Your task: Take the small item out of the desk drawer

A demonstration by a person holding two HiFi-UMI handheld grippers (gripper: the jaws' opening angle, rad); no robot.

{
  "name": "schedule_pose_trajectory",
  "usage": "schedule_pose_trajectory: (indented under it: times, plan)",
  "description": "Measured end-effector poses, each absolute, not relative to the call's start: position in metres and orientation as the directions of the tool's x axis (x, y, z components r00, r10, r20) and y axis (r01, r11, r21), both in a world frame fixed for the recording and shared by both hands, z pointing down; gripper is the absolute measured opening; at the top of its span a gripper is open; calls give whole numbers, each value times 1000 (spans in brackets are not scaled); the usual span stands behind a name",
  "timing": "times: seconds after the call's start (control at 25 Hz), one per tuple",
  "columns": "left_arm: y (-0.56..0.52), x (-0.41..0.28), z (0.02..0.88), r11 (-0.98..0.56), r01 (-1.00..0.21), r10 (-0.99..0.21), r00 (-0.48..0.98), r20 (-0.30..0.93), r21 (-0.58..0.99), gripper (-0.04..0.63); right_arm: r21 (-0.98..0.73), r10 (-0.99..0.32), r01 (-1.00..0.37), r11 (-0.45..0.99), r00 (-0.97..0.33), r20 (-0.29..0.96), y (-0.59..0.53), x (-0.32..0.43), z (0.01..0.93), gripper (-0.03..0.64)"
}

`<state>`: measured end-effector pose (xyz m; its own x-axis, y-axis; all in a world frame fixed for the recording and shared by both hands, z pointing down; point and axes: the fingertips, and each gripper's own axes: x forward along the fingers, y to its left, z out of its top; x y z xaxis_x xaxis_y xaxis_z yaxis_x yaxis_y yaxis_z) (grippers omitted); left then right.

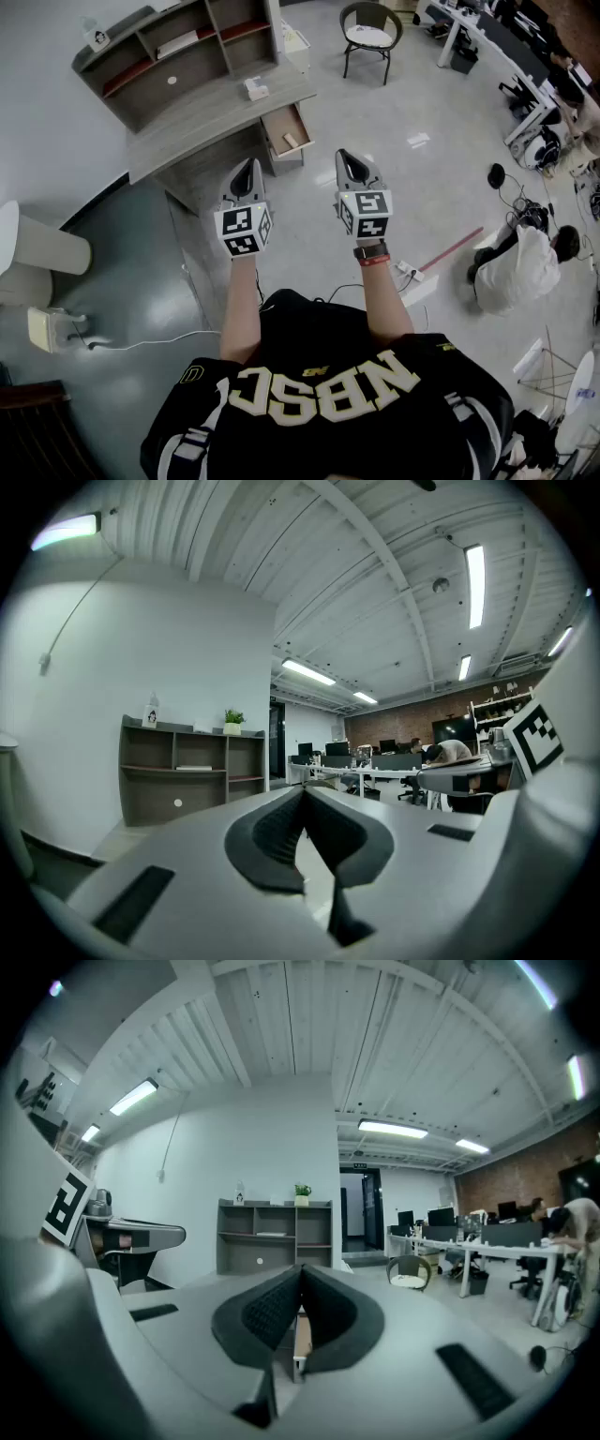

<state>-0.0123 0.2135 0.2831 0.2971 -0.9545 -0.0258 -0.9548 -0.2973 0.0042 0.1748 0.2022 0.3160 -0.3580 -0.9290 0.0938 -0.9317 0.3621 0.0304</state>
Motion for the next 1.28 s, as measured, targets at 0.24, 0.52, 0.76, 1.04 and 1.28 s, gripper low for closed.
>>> schedule_pose_trajectory:
  times: [0.24, 0.52, 0.76, 1.04, 1.28]
  plan:
    - [211, -11, 297, -294, -956, -956, 294, -19, 4, 12, 26, -921, -924, 381, -377, 99, 192, 173, 326, 6]
    - [179, -21, 310, -299, -954, -954, 299, -9, 18, 12, -4, -918, -920, 391, -390, 74, 159, 156, 333, 5]
    - [130, -29, 326, -305, -952, -952, 306, 18, 31, 12, -11, -926, -931, 365, -364, 98, 110, 151, 345, -5]
    - [58, -50, 323, -314, -947, -949, 314, -5, 66, 12, 0, -932, -939, 344, -341, 125, 43, 135, 346, -6]
    - [5, -64, 332, -337, -939, -941, 338, 10, 71, 12, 1, -931, -943, 334, -330, 154, -3, 111, 354, -6]
